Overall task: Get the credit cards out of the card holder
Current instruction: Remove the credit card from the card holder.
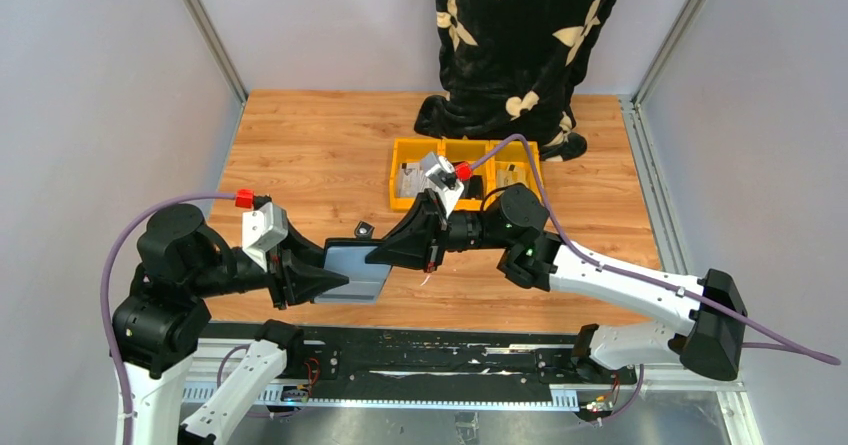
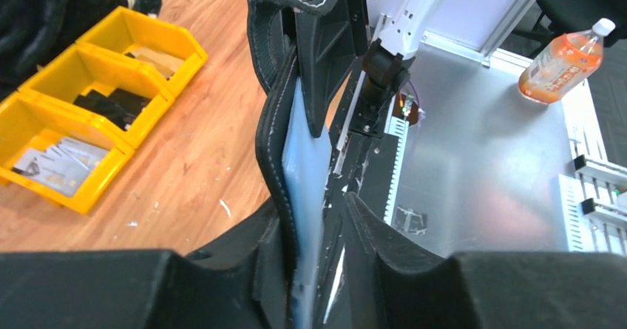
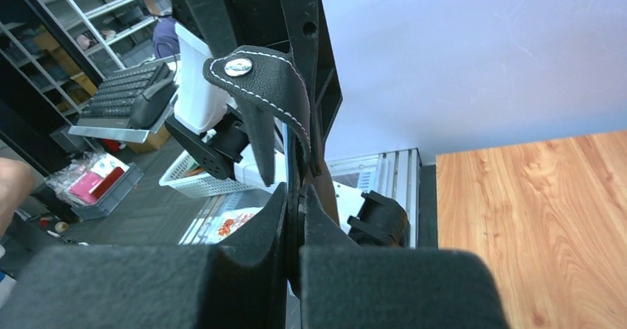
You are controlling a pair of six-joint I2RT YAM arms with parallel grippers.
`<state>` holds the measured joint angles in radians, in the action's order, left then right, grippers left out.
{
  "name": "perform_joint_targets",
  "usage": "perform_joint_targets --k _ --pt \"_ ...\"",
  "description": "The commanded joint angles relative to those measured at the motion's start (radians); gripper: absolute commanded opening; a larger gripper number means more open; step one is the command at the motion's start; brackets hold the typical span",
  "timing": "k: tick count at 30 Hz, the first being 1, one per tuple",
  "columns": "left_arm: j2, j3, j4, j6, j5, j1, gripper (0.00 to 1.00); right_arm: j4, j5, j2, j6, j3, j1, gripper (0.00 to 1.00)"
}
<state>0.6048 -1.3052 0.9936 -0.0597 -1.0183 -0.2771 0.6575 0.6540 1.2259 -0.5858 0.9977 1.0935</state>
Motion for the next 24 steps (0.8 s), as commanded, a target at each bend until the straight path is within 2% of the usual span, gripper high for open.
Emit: perform_joint_targets --k 1,5,6,8,10,12,16,20,24 --pt "-0.003 -0.008 -0.05 0.054 -0.041 -0.002 0.29 0.196 -0.037 -0.017 -0.067 -0.034 0.029 0.0" --pt "0.01 -0.008 -0.05 0.054 -0.053 -0.002 0.06 0.189 0.004 0.004 -0.078 -0.029 0.04 0.0" --pt "0.012 -0.007 -0.051 0.054 -0.06 -0.002 0.0 0.172 0.025 0.004 -0.073 -0.023 0.039 0.06" --pt "0.014 0.0 -0.05 0.054 -0.075 -0.002 0.0 0.036 0.104 -0.001 -0.007 0.014 0.039 0.21" --pt "0.012 0.013 -0.048 0.054 -0.084 -0.002 0.0 -0.212 0.176 -0.002 0.117 0.104 0.039 0.36" --pt "0.021 0.022 -0.03 0.052 -0.096 -0.002 0.0 -0.484 0.225 0.016 0.267 0.214 0.039 0.44" --pt "0.041 0.032 0.011 0.025 -0.128 -0.003 0.0 -0.937 0.225 0.101 0.51 0.436 0.039 0.54" --pt "0.036 0.026 0.035 -0.009 -0.107 -0.003 0.0 -1.184 0.217 0.192 0.646 0.605 0.041 0.57" --pt "0.045 0.003 0.07 -0.032 -0.092 -0.003 0.0 -1.323 0.191 0.257 0.726 0.714 0.051 0.55"
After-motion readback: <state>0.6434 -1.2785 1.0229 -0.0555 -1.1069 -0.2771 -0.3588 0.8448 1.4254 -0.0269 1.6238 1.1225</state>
